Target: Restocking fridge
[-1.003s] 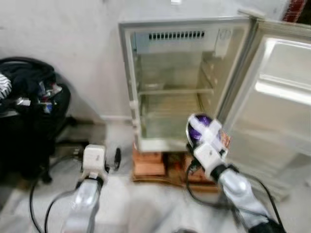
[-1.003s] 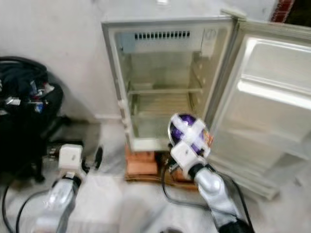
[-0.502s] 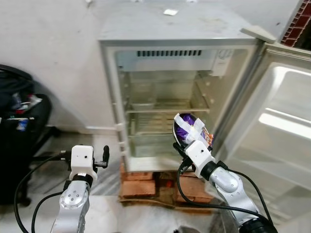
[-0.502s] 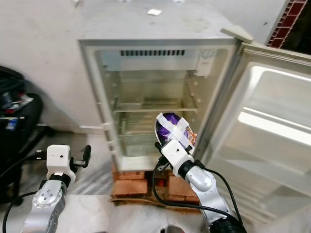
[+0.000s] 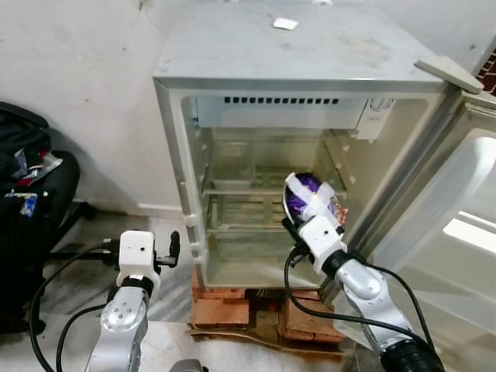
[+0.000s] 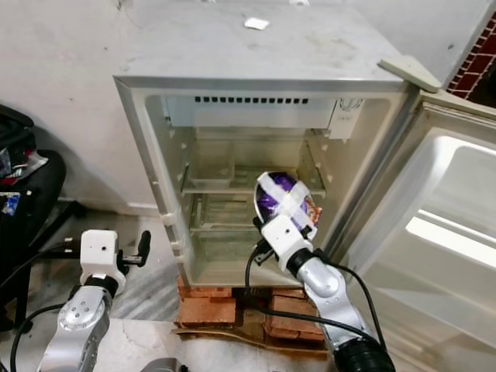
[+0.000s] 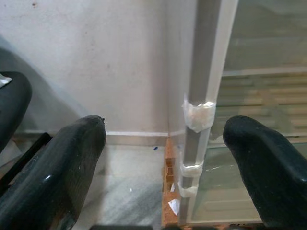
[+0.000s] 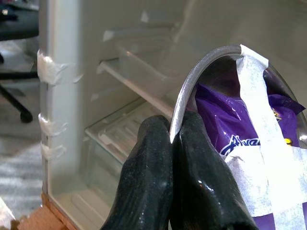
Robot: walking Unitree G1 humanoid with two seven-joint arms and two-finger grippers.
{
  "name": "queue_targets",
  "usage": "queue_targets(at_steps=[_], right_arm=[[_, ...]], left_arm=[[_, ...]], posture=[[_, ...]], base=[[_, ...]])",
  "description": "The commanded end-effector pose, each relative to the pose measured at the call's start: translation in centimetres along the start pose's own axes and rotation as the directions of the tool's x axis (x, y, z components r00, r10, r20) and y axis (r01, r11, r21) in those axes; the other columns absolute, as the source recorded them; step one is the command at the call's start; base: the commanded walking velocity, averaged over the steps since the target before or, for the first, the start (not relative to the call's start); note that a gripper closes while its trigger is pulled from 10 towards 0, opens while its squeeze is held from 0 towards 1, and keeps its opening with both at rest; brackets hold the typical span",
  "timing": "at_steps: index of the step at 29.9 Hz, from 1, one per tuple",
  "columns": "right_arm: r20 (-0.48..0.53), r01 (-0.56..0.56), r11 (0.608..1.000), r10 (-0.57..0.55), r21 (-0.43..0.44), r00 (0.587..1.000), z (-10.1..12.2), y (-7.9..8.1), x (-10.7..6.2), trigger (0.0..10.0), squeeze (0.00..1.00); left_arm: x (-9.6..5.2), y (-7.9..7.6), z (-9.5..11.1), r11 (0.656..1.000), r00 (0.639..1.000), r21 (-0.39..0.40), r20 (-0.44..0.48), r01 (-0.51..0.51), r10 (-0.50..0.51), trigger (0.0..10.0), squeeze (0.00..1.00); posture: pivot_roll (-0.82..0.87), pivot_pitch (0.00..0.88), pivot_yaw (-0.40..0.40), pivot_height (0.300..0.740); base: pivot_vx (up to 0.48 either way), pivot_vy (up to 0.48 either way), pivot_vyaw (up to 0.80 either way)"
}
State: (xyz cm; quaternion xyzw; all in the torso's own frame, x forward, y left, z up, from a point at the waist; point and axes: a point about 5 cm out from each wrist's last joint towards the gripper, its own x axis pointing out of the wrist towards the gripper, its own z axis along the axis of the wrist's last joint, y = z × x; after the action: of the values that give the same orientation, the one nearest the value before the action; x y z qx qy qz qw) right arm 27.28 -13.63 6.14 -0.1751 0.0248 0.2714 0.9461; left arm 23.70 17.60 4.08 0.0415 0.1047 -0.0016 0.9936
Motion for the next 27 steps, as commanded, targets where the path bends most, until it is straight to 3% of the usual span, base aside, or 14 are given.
queue_targets(at_steps=[1,27], right_arm=[[0.020,0.015,1.000,-0.015,0.005,1.000,0.40,-0.50,-0.07,10.0,0.00],[0.016,0.007,1.000,-0.007,0.003,1.000,0.41,-0.42,-0.06,10.0,0.00]], left_arm=[[0.14,-0.02,0.10,1.000,1.000,0.012,-0.003,-0.001,0.001,10.0,0.00],[0.15,-0.02,0.11,1.000,1.000,0.013,-0.003,-0.002,0.002,10.0,0.00]], posture=[[0.06,0.000,-0.020,0.740],[0.06,0.000,-0.020,0.740]], base=[[0.000,0.000,0.00],[0.000,0.000,0.00]])
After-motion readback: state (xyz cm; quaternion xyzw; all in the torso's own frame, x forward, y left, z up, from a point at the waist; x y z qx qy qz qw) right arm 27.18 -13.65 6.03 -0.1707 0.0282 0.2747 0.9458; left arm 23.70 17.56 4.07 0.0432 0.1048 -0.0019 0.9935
